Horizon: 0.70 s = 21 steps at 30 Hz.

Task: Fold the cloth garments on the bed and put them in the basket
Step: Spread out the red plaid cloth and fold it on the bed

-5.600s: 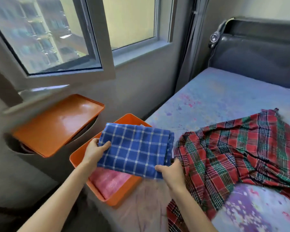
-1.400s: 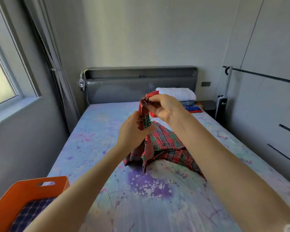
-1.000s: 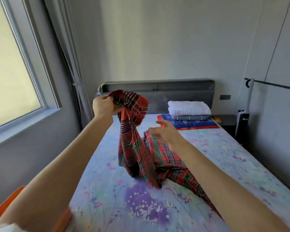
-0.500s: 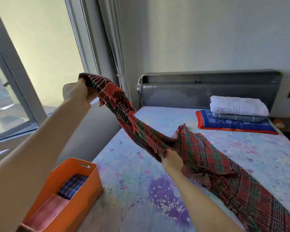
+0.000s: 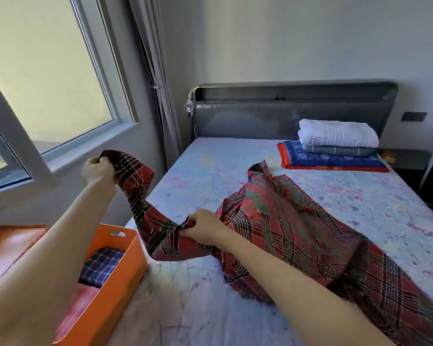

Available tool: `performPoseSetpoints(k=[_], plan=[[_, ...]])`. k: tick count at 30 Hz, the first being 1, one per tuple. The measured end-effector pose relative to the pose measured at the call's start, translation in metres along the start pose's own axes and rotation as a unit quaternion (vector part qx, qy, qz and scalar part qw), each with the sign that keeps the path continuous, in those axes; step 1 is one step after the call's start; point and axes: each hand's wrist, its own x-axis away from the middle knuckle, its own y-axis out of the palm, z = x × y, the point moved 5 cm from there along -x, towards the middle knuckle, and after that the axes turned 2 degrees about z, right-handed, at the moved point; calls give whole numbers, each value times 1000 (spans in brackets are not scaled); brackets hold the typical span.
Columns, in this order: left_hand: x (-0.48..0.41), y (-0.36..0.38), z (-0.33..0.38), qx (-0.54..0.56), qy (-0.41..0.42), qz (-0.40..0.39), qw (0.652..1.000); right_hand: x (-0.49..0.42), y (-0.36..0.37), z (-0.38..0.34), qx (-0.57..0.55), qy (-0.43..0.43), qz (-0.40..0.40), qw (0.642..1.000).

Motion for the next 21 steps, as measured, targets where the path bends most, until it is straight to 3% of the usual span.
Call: performPoseSetpoints(k=[4, 8, 13, 16, 21], plan=[[-17, 5, -40, -6, -26, -31, 999, 6, 31, 50, 49, 93, -55, 993], [-22, 28, -85, -26, -53, -84, 995, 24, 34, 105, -6, 190, -17, 982], [-8, 81, -147, -58, -92, -151, 983, 75, 38, 178, -83, 289, -27, 953], [17, 115, -187, -105, -115, -181, 971, 123, 33, 234, -132, 382, 40, 914], [88, 165, -241, -229, -77, -259, 935, 219, 30, 326, -187, 534, 148, 811]])
